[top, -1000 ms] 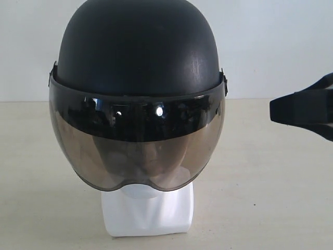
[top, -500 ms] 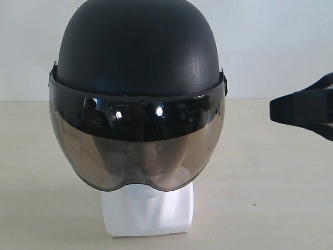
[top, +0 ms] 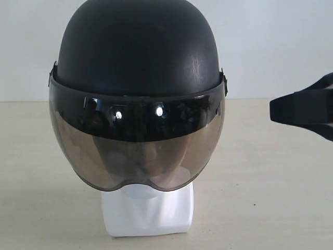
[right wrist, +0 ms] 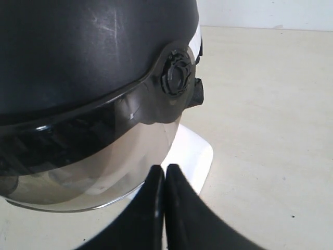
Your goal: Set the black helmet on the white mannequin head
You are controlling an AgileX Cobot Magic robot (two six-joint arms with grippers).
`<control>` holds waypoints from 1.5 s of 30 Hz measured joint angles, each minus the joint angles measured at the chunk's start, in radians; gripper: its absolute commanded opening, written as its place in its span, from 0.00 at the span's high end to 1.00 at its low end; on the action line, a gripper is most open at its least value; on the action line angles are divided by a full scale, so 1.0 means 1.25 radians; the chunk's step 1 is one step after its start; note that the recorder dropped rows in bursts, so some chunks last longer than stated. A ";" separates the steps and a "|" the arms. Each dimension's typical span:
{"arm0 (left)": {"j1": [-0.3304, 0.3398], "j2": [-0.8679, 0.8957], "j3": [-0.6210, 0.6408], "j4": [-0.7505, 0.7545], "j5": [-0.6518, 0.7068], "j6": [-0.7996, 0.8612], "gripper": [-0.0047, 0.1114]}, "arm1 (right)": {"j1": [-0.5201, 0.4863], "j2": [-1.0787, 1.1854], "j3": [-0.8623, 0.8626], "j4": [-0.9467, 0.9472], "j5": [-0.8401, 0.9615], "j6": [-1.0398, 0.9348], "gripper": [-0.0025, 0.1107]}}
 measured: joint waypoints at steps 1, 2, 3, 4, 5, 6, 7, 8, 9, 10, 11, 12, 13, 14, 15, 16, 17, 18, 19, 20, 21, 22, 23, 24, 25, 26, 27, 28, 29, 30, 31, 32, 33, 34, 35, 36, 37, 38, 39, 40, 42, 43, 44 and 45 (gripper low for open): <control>0.000 0.000 0.000 0.000 0.000 0.000 0.92 | 0.000 0.000 0.000 0.000 0.000 0.000 0.98; 0.000 0.000 0.000 0.000 0.000 0.000 0.92 | 0.000 0.000 0.000 0.000 0.000 0.000 0.98; 0.000 0.000 0.000 0.000 0.000 0.000 0.92 | 0.000 0.000 0.000 0.000 0.000 0.000 0.98; 0.000 0.000 0.000 0.000 0.000 0.000 0.92 | 0.000 0.000 0.000 0.000 0.000 0.000 0.98; 0.000 0.000 0.000 0.000 0.000 0.000 0.92 | 0.000 0.000 0.000 0.000 0.000 0.000 0.98; 0.000 0.000 0.000 0.000 0.000 0.000 0.92 | 0.000 0.000 0.000 0.000 0.000 0.000 0.98; 0.000 0.000 0.000 0.000 0.000 0.000 0.92 | 0.000 0.000 0.000 0.000 0.000 0.000 0.98; 0.000 0.000 0.000 0.000 0.000 0.000 0.92 | 0.000 -0.001 0.000 0.000 0.000 0.000 0.98; 0.000 0.000 0.000 0.000 0.000 0.000 0.92 | 0.000 -0.003 0.000 0.000 0.000 0.000 0.98; 0.000 0.000 0.000 0.000 0.000 0.000 0.92 | 0.000 -0.007 0.000 0.000 0.000 0.000 0.98; 0.000 0.000 0.000 0.000 0.000 0.000 0.92 | 0.000 -0.015 0.000 0.000 0.000 0.000 0.98; 0.000 0.000 0.000 0.000 0.000 0.000 0.92 | 0.000 -0.022 0.000 0.000 0.000 0.000 0.98; 0.000 0.000 0.000 0.000 0.000 0.000 0.92 | 0.000 -0.040 0.000 0.000 0.000 0.000 0.98; 0.000 0.000 0.000 0.000 0.000 0.000 0.92 | 0.000 -0.051 0.000 0.000 0.000 0.000 0.98; 0.000 0.000 0.000 0.000 0.000 0.000 0.92 | 0.000 -0.077 0.000 0.000 0.000 -0.002 0.98; 0.000 0.000 0.000 0.000 0.000 0.000 0.92 | -0.006 -0.093 0.000 0.000 0.000 -0.013 0.98; 0.000 0.000 0.000 0.000 0.000 0.000 0.92 | -0.030 -0.124 0.000 -0.006 0.000 -0.037 0.98; 0.000 0.000 0.000 0.000 0.000 0.000 0.92 | -0.069 -0.161 0.000 -0.017 0.000 -0.066 0.98; 0.000 0.000 0.000 0.000 0.000 0.000 0.92 | -0.095 -0.180 0.000 -0.017 -0.002 -0.082 0.98; 0.000 0.000 0.000 0.000 0.000 0.000 0.92 | -0.118 -0.194 0.000 -0.019 -0.002 -0.097 0.98; 0.000 0.000 0.000 0.000 0.000 0.000 0.92 | -0.147 -0.212 0.000 -0.020 -0.002 -0.111 0.98; 0.000 0.000 0.000 0.000 0.000 0.000 0.92 | -0.184 -0.234 0.000 -0.020 -0.002 -0.123 0.98; 0.000 0.000 0.000 0.000 0.000 0.000 0.92 | -0.238 -0.263 0.000 -0.022 -0.002 -0.143 0.98; 0.000 0.000 0.000 0.000 0.000 0.000 0.92 | -0.267 -0.285 0.000 -0.024 -0.002 -0.154 0.98; 0.000 0.000 0.000 0.000 0.000 0.000 0.92 | -0.313 -0.316 0.000 -0.024 -0.003 -0.169 0.98; 0.000 0.000 0.000 0.000 0.000 0.000 0.92 | -0.341 -0.339 0.000 -0.024 -0.003 -0.179 0.98; 0.000 0.000 0.000 0.000 0.000 0.000 0.92 | -0.376 -0.375 0.000 -0.026 0.001 -0.198 0.98; 0.000 0.000 0.000 0.000 0.000 0.000 0.92 | -0.395 -0.395 0.000 -0.028 0.006 -0.210 0.98; 0.000 0.000 0.000 0.000 0.000 0.000 0.92 | -0.413 -0.416 0.001 -0.032 0.012 -0.222 0.98; 0.000 0.000 0.000 0.000 0.000 0.000 0.92 | -0.428 -0.433 0.006 -0.039 0.019 -0.231 0.98; 0.000 0.000 0.000 0.000 0.000 0.000 0.92 | -0.440 -0.456 0.016 -0.048 0.027 -0.240 0.98; 0.000 0.000 0.000 0.000 0.000 0.000 0.92 | -0.449 -0.481 0.031 -0.059 0.033 -0.242 0.98; 0.000 0.000 0.000 0.000 0.000 0.000 0.92 | -0.454 -0.501 0.046 -0.070 0.040 -0.245 0.98; 0.000 0.000 0.000 0.000 0.000 0.000 0.92 | -0.459 -0.528 0.068 -0.078 0.046 -0.245 0.98; 0.000 0.000 0.000 0.000 0.000 0.000 0.92 | -0.462 -0.555 0.094 -0.081 0.048 -0.247 0.98; 0.000 0.000 0.000 0.000 0.000 0.000 0.92 | -0.464 -0.583 0.121 -0.084 0.048 -0.250 0.98; 0.000 0.000 0.000 0.000 0.000 0.000 0.92 | -0.465 -0.609 0.150 -0.087 0.046 -0.252 0.98; 0.000 0.000 0.000 0.000 0.000 0.000 0.92 | -0.468 -0.629 0.181 -0.087 0.038 -0.252 0.98; 0.000 0.000 0.000 0.000 0.000 0.000 0.92 | -0.471 -0.640 0.207 -0.087 0.024 -0.252 0.98; 0.000 0.000 0.000 0.000 0.002 0.000 0.92 | -0.477 -0.645 0.240 -0.087 0.001 -0.252 0.98; 0.000 0.000 0.000 0.000 0.002 0.000 0.92 | -0.489 -0.646 0.299 -0.087 -0.055 -0.242 0.98; 0.000 0.000 0.000 0.000 0.002 0.000 0.92 | -0.497 -0.646 0.332 -0.084 -0.096 -0.236 0.98; 0.000 0.000 0.000 0.000 0.002 0.000 0.92 | -0.505 -0.646 0.365 -0.078 -0.143 -0.229 0.98; 0.000 0.000 0.000 0.000 0.002 0.000 0.92 | -0.511 -0.646 0.397 -0.069 -0.183 -0.220 0.98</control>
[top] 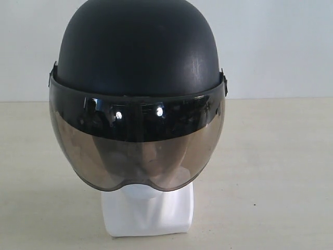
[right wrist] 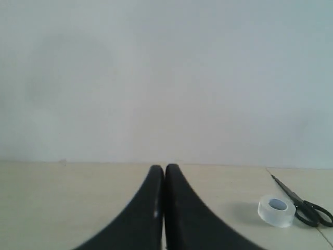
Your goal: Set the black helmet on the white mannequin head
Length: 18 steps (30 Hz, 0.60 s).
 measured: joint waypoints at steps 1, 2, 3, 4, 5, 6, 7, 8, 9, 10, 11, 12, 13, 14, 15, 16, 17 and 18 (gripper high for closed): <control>0.000 0.000 0.000 0.000 0.000 0.000 0.92 | -0.005 0.000 0.031 0.011 -0.049 0.009 0.98; 0.000 0.000 0.000 0.000 0.000 0.000 0.92 | -0.009 0.000 0.060 0.020 -0.098 0.018 0.98; 0.000 0.000 0.000 0.000 0.000 0.000 0.92 | -0.010 0.000 0.082 0.029 -0.143 0.025 0.98; 0.000 0.000 0.000 0.000 0.000 0.000 0.92 | -0.010 0.000 0.107 0.038 -0.181 0.034 0.98; 0.000 0.000 0.000 0.000 0.000 0.000 0.92 | -0.010 0.000 0.130 0.046 -0.213 0.047 0.98; 0.000 0.000 0.000 0.000 0.000 0.000 0.92 | -0.010 0.000 0.145 0.049 -0.231 0.058 0.98; 0.000 0.000 0.000 0.000 0.000 0.000 0.92 | -0.010 0.000 0.162 0.053 -0.248 0.072 0.98; 0.000 0.000 0.000 0.000 0.000 0.000 0.92 | -0.010 0.000 0.176 0.055 -0.257 0.086 0.98; 0.000 0.000 0.000 0.000 0.000 0.000 0.92 | -0.010 0.000 0.187 0.055 -0.264 0.098 0.98; 0.000 0.000 0.000 0.000 0.000 0.000 0.92 | -0.010 0.000 0.197 0.058 -0.264 0.105 0.98; 0.000 0.000 0.000 0.000 0.000 0.000 0.92 | -0.010 0.000 0.208 0.058 -0.271 0.111 0.98; 0.000 0.000 0.000 0.000 0.000 0.000 0.92 | -0.010 0.000 0.217 0.058 -0.272 0.115 0.98; 0.000 0.000 0.000 0.000 0.000 0.000 0.92 | -0.010 0.000 0.222 0.058 -0.272 0.117 0.98; 0.000 0.000 0.000 0.000 0.000 0.000 0.92 | -0.010 0.000 0.224 0.058 -0.272 0.119 0.98; 0.000 0.000 0.000 0.000 0.000 0.000 0.92 | -0.010 0.000 0.225 0.060 -0.264 0.121 0.98; 0.000 0.000 0.000 0.000 0.000 0.000 0.92 | -0.010 0.000 0.225 0.060 -0.250 0.121 0.98; 0.000 0.000 0.000 0.000 0.000 0.000 0.92 | -0.010 0.000 0.225 0.058 -0.230 0.121 0.98; 0.000 0.000 0.000 0.000 0.000 0.000 0.92 | -0.010 0.000 0.225 0.052 -0.206 0.123 0.98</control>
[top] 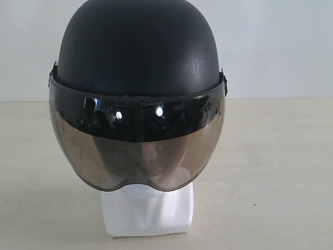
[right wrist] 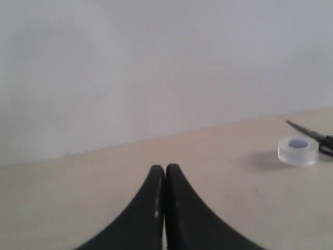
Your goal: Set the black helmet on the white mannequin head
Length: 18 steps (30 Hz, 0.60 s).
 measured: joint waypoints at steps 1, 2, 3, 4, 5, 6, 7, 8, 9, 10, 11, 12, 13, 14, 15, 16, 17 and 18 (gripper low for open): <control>0.000 0.000 0.000 0.000 0.000 0.000 0.92 | 0.000 0.000 0.000 -0.008 0.022 0.004 0.98; 0.000 0.000 0.000 0.000 0.000 0.000 0.92 | 0.000 0.000 0.000 -0.021 0.053 0.013 0.98; 0.000 0.000 0.000 0.000 0.000 0.000 0.92 | 0.000 0.000 0.000 -0.032 0.086 0.026 0.98; 0.000 0.000 0.000 0.000 0.000 0.000 0.92 | 0.000 0.000 0.000 -0.041 0.113 0.041 0.98; 0.000 0.000 0.000 0.000 0.000 0.000 0.92 | 0.000 0.000 0.001 -0.046 0.153 0.053 0.98; 0.000 0.000 0.000 0.000 0.000 0.000 0.92 | 0.000 0.000 0.002 -0.051 0.173 0.057 0.98; 0.000 0.000 0.000 0.000 0.000 0.000 0.92 | 0.000 0.000 0.002 -0.053 0.186 0.062 0.98; 0.000 0.000 0.000 0.000 0.000 0.000 0.92 | 0.000 0.000 0.004 -0.057 0.195 0.068 0.98; 0.000 0.000 0.000 0.000 0.000 0.000 0.92 | 0.000 0.000 0.005 -0.058 0.203 0.071 0.98; 0.000 0.000 0.000 0.000 0.000 0.000 0.92 | 0.000 0.000 0.005 -0.060 0.208 0.072 0.98; 0.000 0.000 0.000 0.000 0.000 0.000 0.92 | 0.000 0.000 0.005 -0.060 0.213 0.074 0.98; 0.000 0.000 0.000 0.000 0.000 0.000 0.92 | 0.000 0.000 0.005 -0.060 0.214 0.074 0.98; 0.000 0.000 0.000 0.000 0.000 0.000 0.92 | 0.000 0.000 0.005 -0.060 0.216 0.076 0.98; 0.000 0.000 0.000 0.000 0.000 0.000 0.92 | 0.000 0.000 0.005 -0.060 0.216 0.076 0.98; 0.000 0.000 0.000 0.000 0.000 0.000 0.92 | 0.000 0.000 0.005 -0.060 0.218 0.077 0.98; 0.000 0.000 0.000 0.000 0.000 0.000 0.92 | 0.000 0.000 0.005 -0.060 0.218 0.077 0.98; 0.000 0.000 0.000 0.000 0.000 0.000 0.92 | 0.000 0.000 0.005 -0.060 0.218 0.077 0.98; 0.000 0.000 0.000 0.000 0.000 0.000 0.92 | 0.000 0.000 0.005 -0.060 0.218 0.077 0.98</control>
